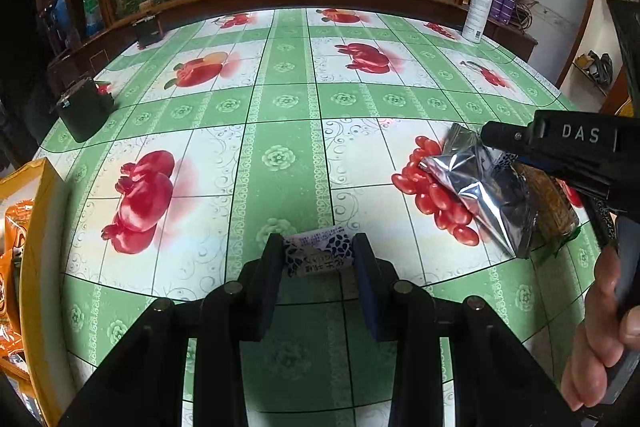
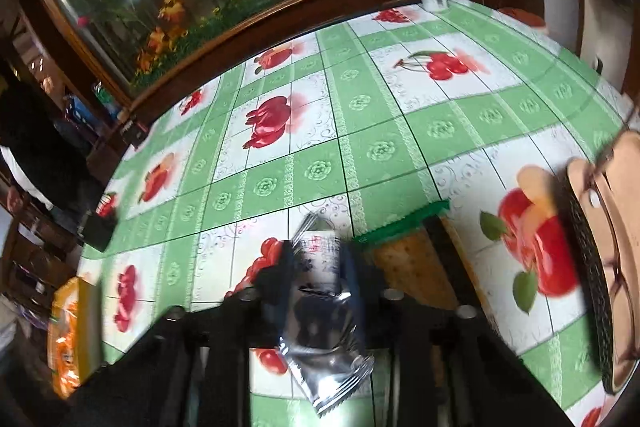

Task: Organize snacks

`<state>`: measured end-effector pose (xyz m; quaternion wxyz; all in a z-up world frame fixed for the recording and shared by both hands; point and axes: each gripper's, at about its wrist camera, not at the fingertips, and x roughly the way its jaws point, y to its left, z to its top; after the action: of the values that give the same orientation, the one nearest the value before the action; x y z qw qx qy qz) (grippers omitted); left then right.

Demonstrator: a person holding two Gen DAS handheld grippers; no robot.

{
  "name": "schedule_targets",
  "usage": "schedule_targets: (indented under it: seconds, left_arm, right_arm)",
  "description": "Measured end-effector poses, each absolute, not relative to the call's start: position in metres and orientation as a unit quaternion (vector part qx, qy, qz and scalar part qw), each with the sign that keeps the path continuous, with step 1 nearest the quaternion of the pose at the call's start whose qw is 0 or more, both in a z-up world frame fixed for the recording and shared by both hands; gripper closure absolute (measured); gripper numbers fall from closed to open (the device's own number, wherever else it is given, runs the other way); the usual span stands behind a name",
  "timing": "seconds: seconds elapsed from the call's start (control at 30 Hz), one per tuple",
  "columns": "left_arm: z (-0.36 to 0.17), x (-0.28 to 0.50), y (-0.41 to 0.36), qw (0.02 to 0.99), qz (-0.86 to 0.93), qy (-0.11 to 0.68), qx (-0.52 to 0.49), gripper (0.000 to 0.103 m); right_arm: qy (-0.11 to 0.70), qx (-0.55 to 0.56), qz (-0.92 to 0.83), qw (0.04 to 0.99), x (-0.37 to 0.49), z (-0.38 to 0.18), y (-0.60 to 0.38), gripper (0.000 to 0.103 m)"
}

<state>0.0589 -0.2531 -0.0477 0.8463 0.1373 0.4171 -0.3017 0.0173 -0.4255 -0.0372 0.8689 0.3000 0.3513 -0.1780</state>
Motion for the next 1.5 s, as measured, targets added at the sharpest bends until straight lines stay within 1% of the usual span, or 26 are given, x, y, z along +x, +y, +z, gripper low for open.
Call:
schedule_targets:
  seconds: [0.2,0.4,0.63,1.03,1.5]
  left_arm:
    - [-0.047,0.062,-0.25,0.846,-0.299,0.423,0.126,0.07]
    - [-0.046,0.064,-0.245,0.849,-0.294,0.424,0.117,0.07]
    - [-0.04,0.07,-0.238,0.856,-0.282,0.42,0.106,0.07]
    - [-0.023,0.072,-0.225,0.868,-0.276,0.403,0.083,0.07]
    - [-0.016,0.074,-0.218,0.873,-0.274,0.397,0.069,0.07]
  right_arm:
    - [0.328,0.277,-0.181,0.885,0.002,-0.029,-0.417,0.08]
    - [0.295,0.271,-0.136,0.906,-0.012,-0.007,-0.395,0.08]
    - [0.312,0.229,-0.097,0.917,-0.002,-0.008,-0.356,0.08]
    - [0.31,0.227,-0.094,0.919,-0.004,-0.008,-0.352,0.08]
    - [0.309,0.221,-0.088,0.921,-0.003,-0.01,-0.346,0.08]
